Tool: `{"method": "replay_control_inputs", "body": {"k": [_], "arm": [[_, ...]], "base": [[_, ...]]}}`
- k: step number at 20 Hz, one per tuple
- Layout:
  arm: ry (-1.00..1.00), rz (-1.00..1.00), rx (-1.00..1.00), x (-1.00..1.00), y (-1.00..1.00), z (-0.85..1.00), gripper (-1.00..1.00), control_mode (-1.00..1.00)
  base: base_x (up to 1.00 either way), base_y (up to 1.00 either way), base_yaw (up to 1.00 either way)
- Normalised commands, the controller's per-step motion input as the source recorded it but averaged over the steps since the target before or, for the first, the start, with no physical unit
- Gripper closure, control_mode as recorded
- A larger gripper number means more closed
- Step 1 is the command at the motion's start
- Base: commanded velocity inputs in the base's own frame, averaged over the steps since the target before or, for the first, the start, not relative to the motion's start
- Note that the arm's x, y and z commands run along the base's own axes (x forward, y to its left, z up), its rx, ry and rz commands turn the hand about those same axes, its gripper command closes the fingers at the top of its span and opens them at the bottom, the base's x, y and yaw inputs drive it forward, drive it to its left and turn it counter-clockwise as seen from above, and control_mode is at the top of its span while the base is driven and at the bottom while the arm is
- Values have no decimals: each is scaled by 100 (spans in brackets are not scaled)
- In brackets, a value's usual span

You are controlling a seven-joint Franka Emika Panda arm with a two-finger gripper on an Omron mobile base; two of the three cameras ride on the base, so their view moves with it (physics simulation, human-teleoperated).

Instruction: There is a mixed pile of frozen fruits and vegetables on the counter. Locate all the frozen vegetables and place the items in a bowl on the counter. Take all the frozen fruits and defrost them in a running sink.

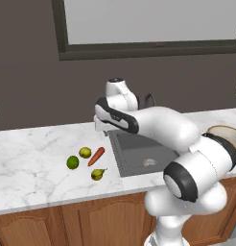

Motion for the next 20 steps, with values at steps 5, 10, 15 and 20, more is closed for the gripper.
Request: {"method": "replay_control_inputs", "body": {"k": [5, 10, 15, 20], "arm": [[2, -5, 1, 24, 24, -30, -100, -100], [5, -5, 0, 30, 30, -28, -100, -100], [5, -3, 0, 20, 17, -21, -100, -100], [4, 0, 0, 19, 5, -21, -100, -100]], "base": [[0, 0, 0], [0, 0, 0], [0, 0, 0], [0, 0, 0]]}}
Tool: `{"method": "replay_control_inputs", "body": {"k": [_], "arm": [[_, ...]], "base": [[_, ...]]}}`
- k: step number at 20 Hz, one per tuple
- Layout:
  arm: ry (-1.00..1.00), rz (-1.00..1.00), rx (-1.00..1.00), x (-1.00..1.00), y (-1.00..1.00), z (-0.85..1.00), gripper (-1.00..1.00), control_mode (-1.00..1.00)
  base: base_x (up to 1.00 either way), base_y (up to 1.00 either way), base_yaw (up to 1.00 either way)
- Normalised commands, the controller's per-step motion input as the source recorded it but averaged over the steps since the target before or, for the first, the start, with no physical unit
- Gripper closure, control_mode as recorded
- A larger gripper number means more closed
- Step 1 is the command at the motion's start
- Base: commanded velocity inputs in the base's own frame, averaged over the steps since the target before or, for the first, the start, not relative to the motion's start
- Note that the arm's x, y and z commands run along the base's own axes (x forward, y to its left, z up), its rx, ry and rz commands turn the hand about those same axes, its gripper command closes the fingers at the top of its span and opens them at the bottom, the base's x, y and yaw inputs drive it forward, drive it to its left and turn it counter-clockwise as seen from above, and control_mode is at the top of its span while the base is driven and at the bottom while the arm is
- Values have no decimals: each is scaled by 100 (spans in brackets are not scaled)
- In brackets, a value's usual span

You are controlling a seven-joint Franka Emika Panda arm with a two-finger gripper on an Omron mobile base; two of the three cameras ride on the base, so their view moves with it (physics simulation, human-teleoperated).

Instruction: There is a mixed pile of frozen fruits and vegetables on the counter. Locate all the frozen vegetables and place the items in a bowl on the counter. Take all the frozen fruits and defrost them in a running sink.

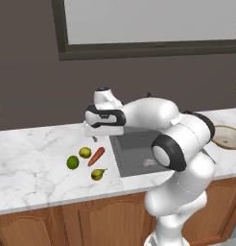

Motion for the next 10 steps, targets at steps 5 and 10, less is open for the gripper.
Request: {"method": "replay_control_inputs", "body": {"k": [5, 10], "arm": [[1, 0, 0, 13, 3, -25, -100, -100], [1, -1, -1, 5, 8, -14, -100, -100]], "base": [[0, 0, 0], [0, 0, 0]]}}
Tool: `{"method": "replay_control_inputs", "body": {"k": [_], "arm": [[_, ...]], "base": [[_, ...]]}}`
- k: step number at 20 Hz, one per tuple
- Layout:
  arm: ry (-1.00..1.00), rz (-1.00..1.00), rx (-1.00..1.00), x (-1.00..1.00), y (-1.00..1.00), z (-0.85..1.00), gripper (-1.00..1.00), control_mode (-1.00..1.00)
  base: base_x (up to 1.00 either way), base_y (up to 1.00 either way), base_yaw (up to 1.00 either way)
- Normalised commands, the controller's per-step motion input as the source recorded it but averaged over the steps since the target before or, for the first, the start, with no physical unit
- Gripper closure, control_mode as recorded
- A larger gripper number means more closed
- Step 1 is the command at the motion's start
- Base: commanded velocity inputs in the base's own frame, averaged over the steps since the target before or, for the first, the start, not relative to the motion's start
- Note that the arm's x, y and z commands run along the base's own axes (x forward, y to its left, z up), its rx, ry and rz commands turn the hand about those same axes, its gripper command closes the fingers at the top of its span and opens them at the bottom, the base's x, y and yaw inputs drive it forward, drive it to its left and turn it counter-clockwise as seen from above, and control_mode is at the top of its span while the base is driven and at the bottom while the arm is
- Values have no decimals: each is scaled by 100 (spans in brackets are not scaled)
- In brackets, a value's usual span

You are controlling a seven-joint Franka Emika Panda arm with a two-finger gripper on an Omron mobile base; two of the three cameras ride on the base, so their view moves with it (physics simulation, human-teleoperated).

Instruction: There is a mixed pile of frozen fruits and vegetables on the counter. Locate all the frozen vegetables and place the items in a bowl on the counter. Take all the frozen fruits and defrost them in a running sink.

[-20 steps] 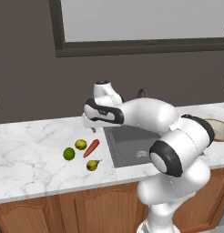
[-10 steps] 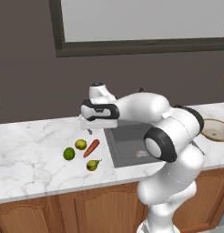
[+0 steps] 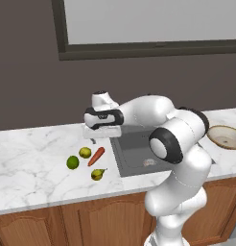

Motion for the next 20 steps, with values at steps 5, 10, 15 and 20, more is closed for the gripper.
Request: {"method": "replay_control_inputs", "body": {"k": [5, 10, 15, 20], "arm": [[0, -1, 0, 3, 8, -13, -100, -100], [0, 0, 0, 5, 0, -8, -100, -100], [0, 0, 0, 13, 13, -16, -100, -100], [0, -1, 0, 17, 17, -18, -100, -100]], "base": [[0, 0, 0], [0, 0, 0], [0, 0, 0], [0, 0, 0]]}}
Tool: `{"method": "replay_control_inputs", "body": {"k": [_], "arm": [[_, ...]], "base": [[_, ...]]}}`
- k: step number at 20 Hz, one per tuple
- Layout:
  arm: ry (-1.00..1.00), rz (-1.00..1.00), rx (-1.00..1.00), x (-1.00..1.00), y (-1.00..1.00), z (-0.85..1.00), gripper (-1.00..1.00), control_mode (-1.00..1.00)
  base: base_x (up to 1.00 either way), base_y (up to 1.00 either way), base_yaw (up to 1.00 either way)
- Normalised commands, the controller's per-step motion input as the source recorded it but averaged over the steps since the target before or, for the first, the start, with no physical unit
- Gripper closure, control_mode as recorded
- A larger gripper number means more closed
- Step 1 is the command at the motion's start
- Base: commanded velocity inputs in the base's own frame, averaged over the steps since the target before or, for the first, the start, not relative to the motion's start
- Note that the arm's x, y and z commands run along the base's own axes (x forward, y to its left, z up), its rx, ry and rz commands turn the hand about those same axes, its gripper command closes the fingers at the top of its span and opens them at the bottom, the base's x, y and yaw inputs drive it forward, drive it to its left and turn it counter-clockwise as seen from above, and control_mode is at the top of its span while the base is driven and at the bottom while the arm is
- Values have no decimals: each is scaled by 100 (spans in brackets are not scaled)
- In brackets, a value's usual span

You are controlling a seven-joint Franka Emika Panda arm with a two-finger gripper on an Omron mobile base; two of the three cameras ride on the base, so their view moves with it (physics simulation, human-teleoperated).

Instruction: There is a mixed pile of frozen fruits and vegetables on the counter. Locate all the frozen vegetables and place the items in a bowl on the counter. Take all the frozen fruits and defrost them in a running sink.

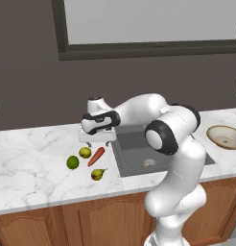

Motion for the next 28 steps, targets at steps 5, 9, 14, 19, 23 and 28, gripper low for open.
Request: {"method": "replay_control_inputs", "body": {"k": [5, 9, 14, 19, 23, 28], "arm": [[0, -2, 0, 6, 6, -15, -100, -100], [0, -4, 0, -3, 0, -15, -100, -100], [0, -4, 0, -8, 0, -18, -100, -100], [0, -4, 0, 0, 0, -17, -100, -100], [0, -3, 1, -2, 0, -18, -100, -100], [0, -3, 2, -5, -6, -24, -100, -100]], "base": [[0, 0, 0], [0, 0, 0], [0, 0, 0], [0, 0, 0], [0, 0, 0], [0, 0, 0]]}}
